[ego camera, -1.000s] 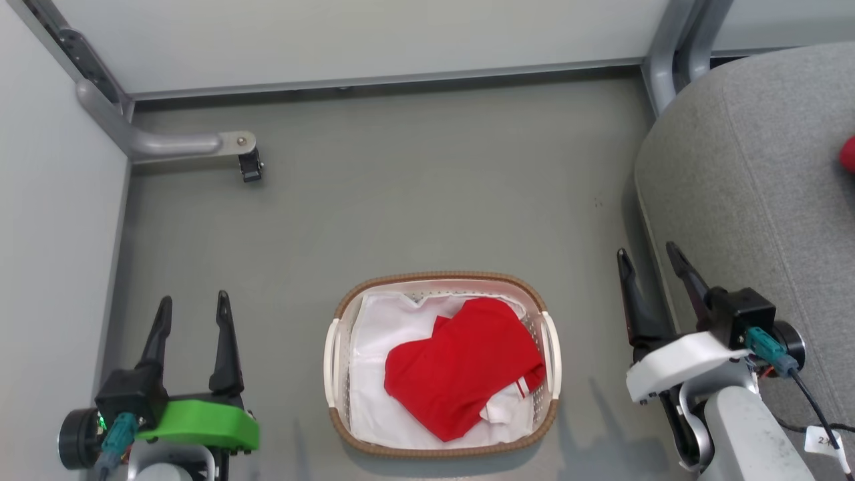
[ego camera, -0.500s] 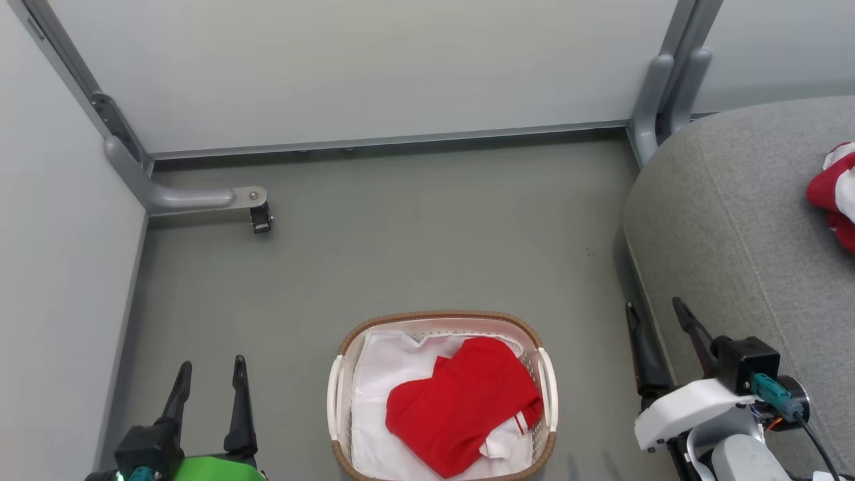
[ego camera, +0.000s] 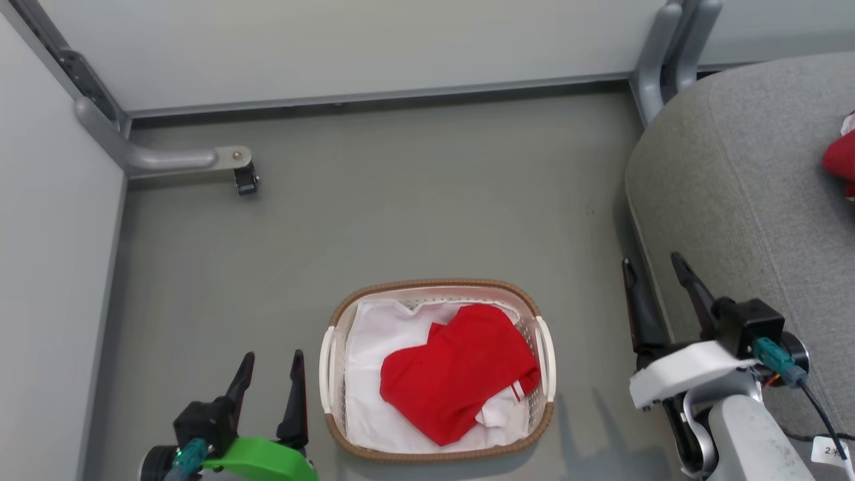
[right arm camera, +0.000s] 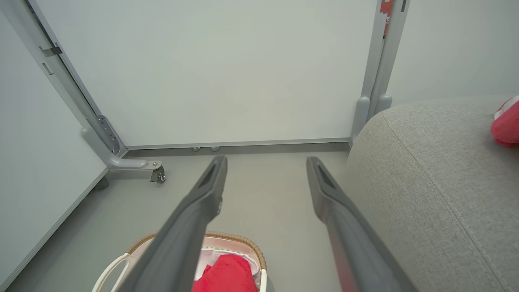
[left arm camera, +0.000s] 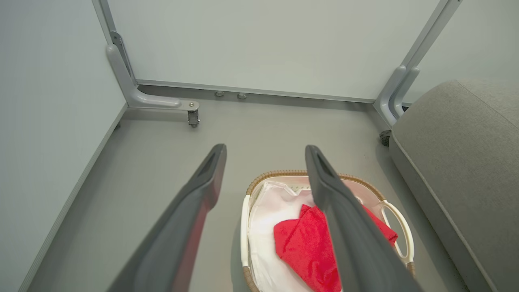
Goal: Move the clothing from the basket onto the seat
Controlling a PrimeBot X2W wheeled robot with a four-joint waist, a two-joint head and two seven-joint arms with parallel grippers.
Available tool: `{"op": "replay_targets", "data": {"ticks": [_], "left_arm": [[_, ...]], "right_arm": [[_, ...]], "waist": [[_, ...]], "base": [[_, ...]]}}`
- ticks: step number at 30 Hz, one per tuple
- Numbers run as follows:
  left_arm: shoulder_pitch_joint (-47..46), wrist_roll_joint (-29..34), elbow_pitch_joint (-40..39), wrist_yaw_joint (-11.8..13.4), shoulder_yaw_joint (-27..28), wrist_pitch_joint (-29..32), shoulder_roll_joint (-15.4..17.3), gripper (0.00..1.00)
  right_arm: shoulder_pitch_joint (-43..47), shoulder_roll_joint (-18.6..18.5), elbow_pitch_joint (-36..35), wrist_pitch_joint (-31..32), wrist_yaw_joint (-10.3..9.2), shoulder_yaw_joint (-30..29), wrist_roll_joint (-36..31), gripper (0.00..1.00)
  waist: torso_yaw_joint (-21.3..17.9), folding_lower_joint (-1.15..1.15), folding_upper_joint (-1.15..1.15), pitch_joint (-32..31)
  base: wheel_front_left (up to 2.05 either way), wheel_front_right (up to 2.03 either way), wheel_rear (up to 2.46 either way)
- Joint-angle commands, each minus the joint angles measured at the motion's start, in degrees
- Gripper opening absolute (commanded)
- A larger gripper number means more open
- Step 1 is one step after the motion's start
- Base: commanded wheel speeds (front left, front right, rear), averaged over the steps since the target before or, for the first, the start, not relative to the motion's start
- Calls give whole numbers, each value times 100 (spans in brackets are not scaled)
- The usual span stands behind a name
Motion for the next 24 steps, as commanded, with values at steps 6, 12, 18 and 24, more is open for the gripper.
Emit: {"op": "replay_targets", "data": {"ticks": [6, 12, 18, 24], "left_arm": [[-750, -235, 595, -67, -646, -4, 19, 100], [-1440, -315, 1118, -82, -1031, -4, 19, 100], [-2179, -490, 1717, -84, -1750, -5, 22, 100], [-2866, -747, 2235, -83, -2186, -4, 21, 100]], "right_arm": [[-535, -22, -231, -13, -6, 131, -100, 100], [-978, -22, -452, -13, -6, 198, -146, 100], [-1320, -23, -675, -13, -7, 241, -120, 100], [-1561, -21, -909, -13, -6, 296, -97, 100]], "waist": [[-232, 0, 0, 1113], [-389, 0, 0, 1824], [-533, 0, 0, 2427], [-660, 0, 0, 2976]], "base": [[0, 0, 0], [0, 0, 0], [0, 0, 0], [0, 0, 0]]}}
